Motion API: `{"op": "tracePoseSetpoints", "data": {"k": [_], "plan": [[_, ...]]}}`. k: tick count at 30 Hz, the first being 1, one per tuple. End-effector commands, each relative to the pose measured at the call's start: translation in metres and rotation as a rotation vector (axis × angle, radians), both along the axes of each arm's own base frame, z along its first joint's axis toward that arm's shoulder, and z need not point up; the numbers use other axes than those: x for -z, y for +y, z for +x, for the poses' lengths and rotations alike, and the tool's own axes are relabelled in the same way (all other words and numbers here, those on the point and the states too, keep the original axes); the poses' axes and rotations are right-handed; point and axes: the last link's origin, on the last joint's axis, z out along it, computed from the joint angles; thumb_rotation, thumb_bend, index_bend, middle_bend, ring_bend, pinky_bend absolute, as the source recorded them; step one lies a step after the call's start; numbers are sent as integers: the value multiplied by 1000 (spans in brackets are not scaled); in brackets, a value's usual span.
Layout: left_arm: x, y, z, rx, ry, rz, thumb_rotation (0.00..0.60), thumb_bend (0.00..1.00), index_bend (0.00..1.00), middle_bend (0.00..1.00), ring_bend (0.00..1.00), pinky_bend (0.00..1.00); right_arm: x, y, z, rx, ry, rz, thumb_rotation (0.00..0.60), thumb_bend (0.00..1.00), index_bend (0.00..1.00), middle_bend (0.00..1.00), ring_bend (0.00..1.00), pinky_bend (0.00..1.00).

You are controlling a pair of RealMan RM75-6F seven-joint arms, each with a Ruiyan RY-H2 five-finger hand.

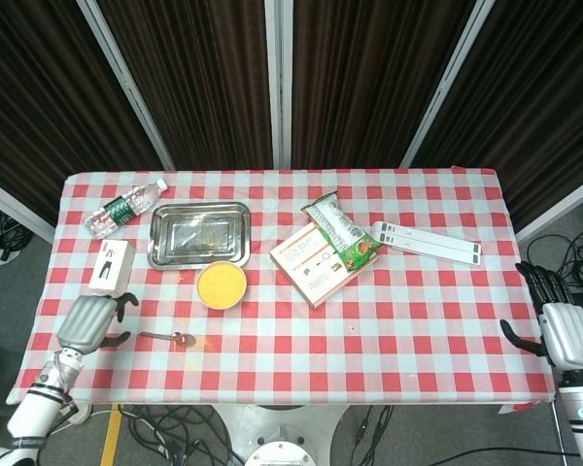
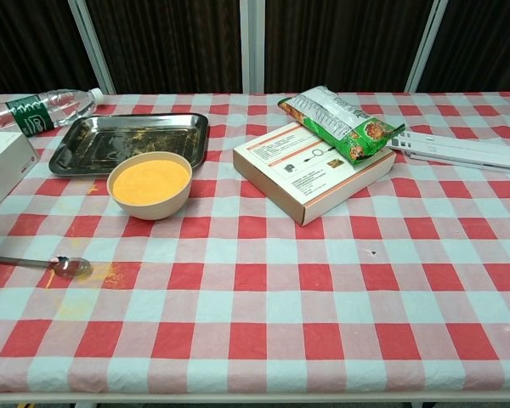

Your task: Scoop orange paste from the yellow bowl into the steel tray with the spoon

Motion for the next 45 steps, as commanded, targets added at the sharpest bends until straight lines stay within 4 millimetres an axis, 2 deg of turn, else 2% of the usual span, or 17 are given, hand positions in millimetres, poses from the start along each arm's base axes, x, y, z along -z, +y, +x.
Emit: {"op": "tracePoseSetpoints", "data": {"k": [1, 4, 11, 16, 31, 45], "plan": [[18, 6, 6, -5, -9, -59, 600, 263, 480, 823, 779, 849, -1, -2, 0, 2, 3, -1, 600, 234, 11, 57, 0, 44], [30, 8, 8, -19, -9, -105, 600, 266, 485, 860, 835, 913, -2, -3, -1, 10, 8, -5, 600, 233, 11, 57, 0, 48], [54, 6, 8, -66, -8, -163, 600, 274, 490, 892, 875, 922, -6, -5, 1, 8, 15, -14, 600, 233, 11, 58, 0, 58], [65, 6, 3, -111, -14, -176, 600, 334, 511, 922, 902, 932, -6, -4, 1, 11, 14, -12, 600, 234, 11, 58, 0, 59], [70, 7, -6, -162, -13, -164, 600, 355, 578, 936, 912, 937, -6, -1, -2, 19, 10, -14, 600, 233, 11, 59, 0, 60], [72, 9, -9, -182, -8, -167, 600, 441, 610, 936, 912, 937, -5, -2, -4, 26, 4, -11, 600, 233, 11, 61, 0, 62]]}}
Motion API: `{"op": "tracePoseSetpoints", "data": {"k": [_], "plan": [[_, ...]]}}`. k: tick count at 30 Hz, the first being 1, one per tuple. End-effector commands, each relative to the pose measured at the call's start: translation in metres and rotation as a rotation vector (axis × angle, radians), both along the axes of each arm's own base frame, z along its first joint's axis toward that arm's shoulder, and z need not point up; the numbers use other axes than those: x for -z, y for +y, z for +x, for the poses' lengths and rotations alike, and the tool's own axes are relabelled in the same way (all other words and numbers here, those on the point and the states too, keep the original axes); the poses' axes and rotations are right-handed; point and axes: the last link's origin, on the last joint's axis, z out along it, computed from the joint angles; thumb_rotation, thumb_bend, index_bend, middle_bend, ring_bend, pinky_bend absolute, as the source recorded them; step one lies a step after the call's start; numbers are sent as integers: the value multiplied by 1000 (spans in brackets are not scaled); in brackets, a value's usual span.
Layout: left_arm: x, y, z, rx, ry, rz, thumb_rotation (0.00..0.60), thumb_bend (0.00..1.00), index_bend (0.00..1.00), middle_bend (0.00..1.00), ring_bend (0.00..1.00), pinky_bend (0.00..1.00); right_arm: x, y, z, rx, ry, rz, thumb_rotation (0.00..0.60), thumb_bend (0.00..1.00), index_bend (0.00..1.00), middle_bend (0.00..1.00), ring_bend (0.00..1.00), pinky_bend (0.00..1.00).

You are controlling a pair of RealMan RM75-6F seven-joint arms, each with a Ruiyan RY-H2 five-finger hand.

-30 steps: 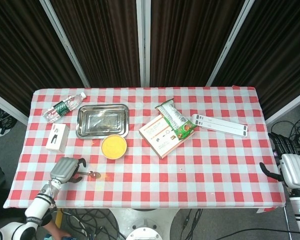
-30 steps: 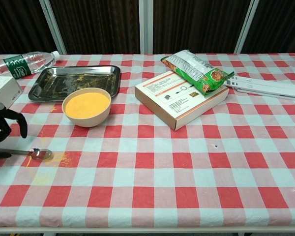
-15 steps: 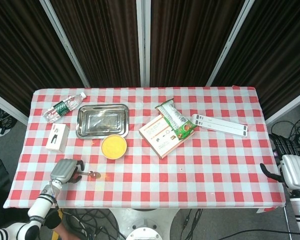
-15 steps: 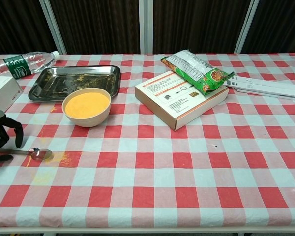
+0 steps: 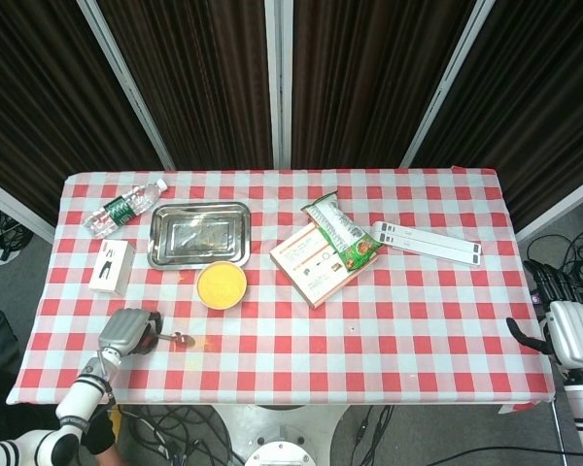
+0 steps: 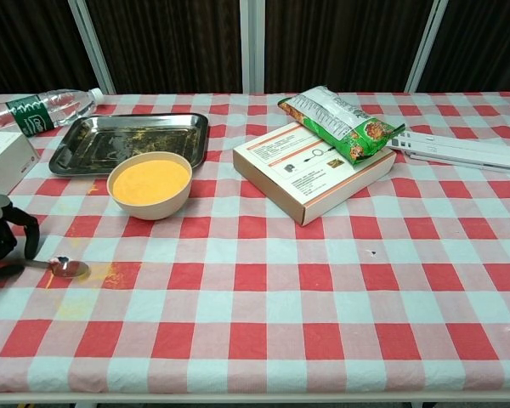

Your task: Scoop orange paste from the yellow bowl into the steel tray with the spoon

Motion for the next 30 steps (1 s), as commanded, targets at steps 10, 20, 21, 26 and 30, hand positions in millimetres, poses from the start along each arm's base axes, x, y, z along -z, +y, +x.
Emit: {"op": "tracePoseSetpoints", "data": {"k": [10, 20, 21, 26, 30], "plan": [[-25, 12, 10, 49, 4, 103, 600, 451, 633, 938, 912, 937, -3, -4, 4, -19, 14, -4, 600, 232, 11, 61, 0, 62], [-49, 58, 61, 230, 52, 242, 600, 449, 630, 943, 913, 937, -5, -9, 12, -54, 24, -5, 600, 233, 11, 61, 0, 62], [-47, 63, 66, 240, 57, 241, 600, 449, 630, 945, 913, 937, -5, -9, 12, -54, 24, -5, 600, 233, 11, 61, 0, 62], [-30, 91, 86, 240, 89, 193, 600, 448, 630, 948, 913, 937, -7, -8, 11, -50, 22, -14, 600, 233, 11, 61, 0, 62], [-16, 102, 95, 233, 125, 171, 600, 447, 625, 947, 913, 937, -10, -7, 8, -35, 20, -20, 600, 233, 11, 61, 0, 62]]}}
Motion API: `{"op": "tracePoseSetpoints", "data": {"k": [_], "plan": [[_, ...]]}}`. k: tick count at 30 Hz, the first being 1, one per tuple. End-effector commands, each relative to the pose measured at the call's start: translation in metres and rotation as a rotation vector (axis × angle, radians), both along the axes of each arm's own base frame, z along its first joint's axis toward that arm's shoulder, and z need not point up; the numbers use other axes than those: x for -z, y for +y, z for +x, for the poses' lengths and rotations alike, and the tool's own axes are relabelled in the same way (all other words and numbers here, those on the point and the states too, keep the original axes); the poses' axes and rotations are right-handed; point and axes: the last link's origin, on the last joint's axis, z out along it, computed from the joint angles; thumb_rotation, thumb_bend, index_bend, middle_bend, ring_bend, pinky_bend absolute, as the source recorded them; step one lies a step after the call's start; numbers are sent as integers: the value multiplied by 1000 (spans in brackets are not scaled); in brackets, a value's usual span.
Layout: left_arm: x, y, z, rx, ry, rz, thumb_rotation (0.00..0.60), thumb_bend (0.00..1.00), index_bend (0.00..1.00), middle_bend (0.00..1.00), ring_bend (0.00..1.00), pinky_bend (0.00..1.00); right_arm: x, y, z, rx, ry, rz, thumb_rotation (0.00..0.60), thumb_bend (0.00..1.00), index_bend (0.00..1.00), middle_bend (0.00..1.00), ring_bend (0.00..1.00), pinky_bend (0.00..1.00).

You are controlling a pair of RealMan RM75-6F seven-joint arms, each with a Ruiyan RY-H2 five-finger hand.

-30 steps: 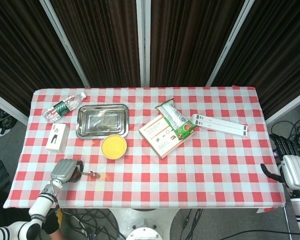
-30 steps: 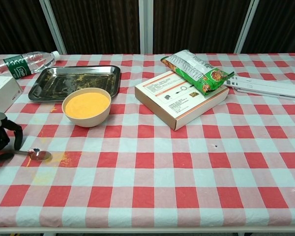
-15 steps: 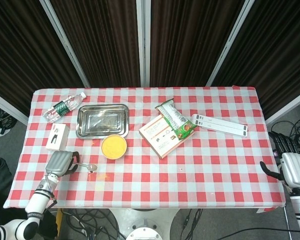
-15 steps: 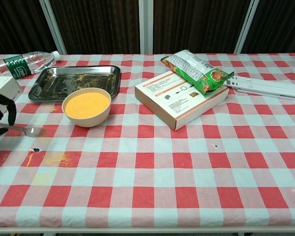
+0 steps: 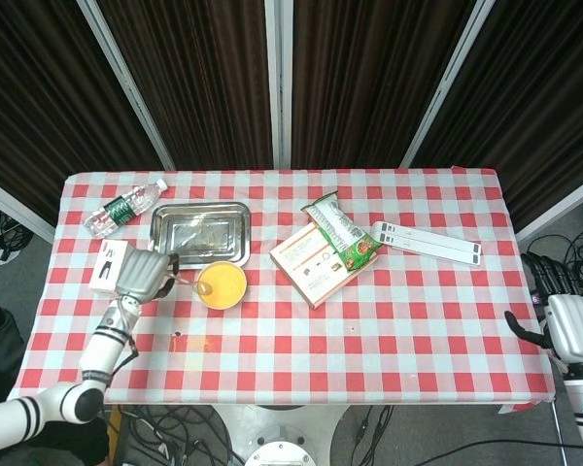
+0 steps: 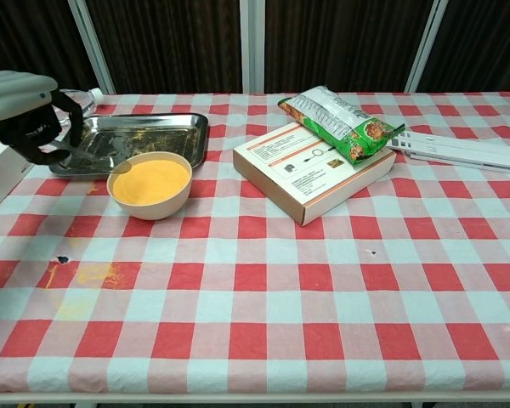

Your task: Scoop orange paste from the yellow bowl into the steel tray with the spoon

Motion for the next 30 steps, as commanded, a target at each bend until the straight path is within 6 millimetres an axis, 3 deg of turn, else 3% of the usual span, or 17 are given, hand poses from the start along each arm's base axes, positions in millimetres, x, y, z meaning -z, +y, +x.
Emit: {"op": "tracePoseSetpoints", "data": {"k": [1, 12, 19, 30], "plan": [[18, 13, 16, -5, 37, -29, 600, 447, 623, 947, 913, 937, -2, 0, -2, 8, 2, -4, 600, 233, 11, 61, 0, 62], [38, 11, 24, -23, 97, -47, 600, 441, 591, 949, 915, 937, -3, 0, -6, 19, -10, -1, 600, 233, 11, 61, 0, 62], [36, 8, 25, -20, 119, -44, 600, 430, 483, 946, 916, 937, -4, 0, -11, 29, -16, -6, 600, 233, 11, 61, 0, 62], [33, 10, 24, -11, 138, -54, 600, 429, 493, 945, 916, 936, -7, 0, -12, 25, -20, -17, 600, 233, 11, 61, 0, 62]]}}
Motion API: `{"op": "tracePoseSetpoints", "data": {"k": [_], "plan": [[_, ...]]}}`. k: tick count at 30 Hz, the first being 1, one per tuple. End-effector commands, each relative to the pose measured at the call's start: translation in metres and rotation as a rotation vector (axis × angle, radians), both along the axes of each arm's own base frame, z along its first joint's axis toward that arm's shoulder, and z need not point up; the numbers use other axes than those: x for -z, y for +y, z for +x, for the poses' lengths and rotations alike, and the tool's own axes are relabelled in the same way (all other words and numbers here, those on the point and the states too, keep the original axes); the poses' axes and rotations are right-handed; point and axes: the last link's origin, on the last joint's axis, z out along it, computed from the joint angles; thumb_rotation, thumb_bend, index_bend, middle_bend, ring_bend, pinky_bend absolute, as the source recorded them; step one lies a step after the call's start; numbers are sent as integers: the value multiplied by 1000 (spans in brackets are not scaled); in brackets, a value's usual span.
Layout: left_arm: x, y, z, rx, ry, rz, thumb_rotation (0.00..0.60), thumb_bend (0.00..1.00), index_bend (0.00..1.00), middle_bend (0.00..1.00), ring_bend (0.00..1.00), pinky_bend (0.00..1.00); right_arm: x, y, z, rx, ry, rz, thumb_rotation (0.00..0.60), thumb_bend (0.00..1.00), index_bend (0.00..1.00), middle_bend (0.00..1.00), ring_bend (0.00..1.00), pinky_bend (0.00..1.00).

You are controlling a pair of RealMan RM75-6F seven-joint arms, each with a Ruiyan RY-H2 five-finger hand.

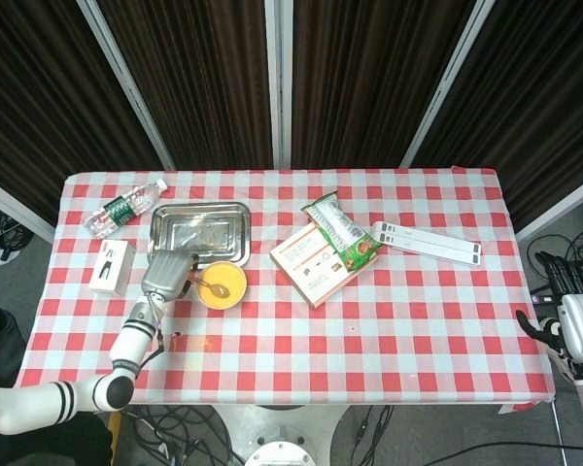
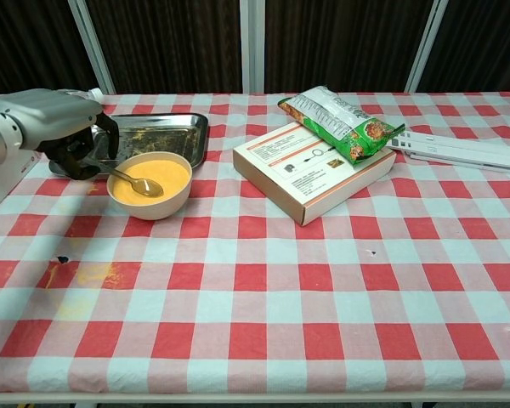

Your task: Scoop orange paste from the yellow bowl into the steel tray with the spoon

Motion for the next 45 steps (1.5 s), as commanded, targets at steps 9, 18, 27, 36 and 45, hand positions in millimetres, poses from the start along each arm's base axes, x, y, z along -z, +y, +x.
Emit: {"op": "tracePoseSetpoints", "data": {"k": [9, 18, 27, 36, 45], "plan": [[3, 5, -3, -12, 1, -18, 600, 430, 530, 945, 916, 936, 0, 2, -1, 6, -2, -4, 600, 233, 11, 61, 0, 62], [3, 1, -4, -17, -13, -37, 600, 428, 550, 946, 916, 936, 0, 2, -1, 7, -3, -2, 600, 233, 11, 61, 0, 62], [2, -1, -1, -7, -21, -36, 600, 428, 567, 950, 916, 936, 1, 3, -1, 9, 0, 1, 600, 233, 11, 61, 0, 62], [3, 0, -2, -12, -10, -39, 600, 429, 573, 951, 916, 936, 1, 4, -1, 12, -1, -2, 600, 233, 11, 61, 0, 62], [3, 0, -3, -14, -3, -35, 600, 429, 603, 954, 916, 936, 1, 5, -1, 10, -4, -4, 600, 234, 11, 62, 0, 62]]}}
